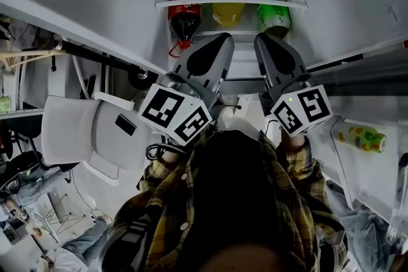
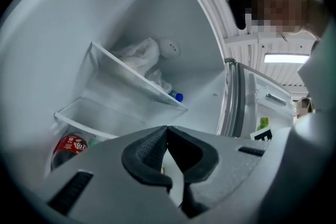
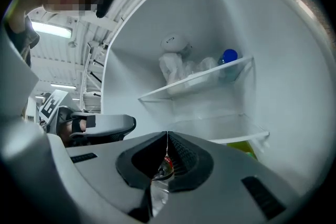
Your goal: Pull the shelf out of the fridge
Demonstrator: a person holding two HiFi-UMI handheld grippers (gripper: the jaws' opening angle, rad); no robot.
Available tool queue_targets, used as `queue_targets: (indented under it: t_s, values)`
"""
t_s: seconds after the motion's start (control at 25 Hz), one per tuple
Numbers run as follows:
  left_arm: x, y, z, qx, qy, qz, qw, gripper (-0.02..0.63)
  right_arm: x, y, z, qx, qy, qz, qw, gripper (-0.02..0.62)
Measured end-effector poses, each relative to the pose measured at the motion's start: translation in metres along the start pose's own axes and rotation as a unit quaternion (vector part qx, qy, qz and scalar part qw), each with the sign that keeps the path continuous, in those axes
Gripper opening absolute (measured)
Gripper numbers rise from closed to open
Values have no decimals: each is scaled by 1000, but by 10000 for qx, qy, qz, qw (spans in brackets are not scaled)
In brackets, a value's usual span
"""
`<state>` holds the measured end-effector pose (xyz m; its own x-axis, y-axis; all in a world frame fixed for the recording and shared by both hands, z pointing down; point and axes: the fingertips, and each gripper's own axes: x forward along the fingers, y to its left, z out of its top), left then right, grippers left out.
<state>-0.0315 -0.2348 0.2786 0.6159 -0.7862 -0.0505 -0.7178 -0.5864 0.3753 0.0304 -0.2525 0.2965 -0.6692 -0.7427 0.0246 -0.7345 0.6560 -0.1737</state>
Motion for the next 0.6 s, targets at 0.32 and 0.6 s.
queue_targets:
  t_s: [0.32,0.6]
  values:
    - [7,22,7,-36,136,-5,9999,3,23,-4,-2,209,28,-151,9997,20]
    - [12,34,7,-94,251,-110,9996,3,36,-7,-9,371,91,-284,9989,20]
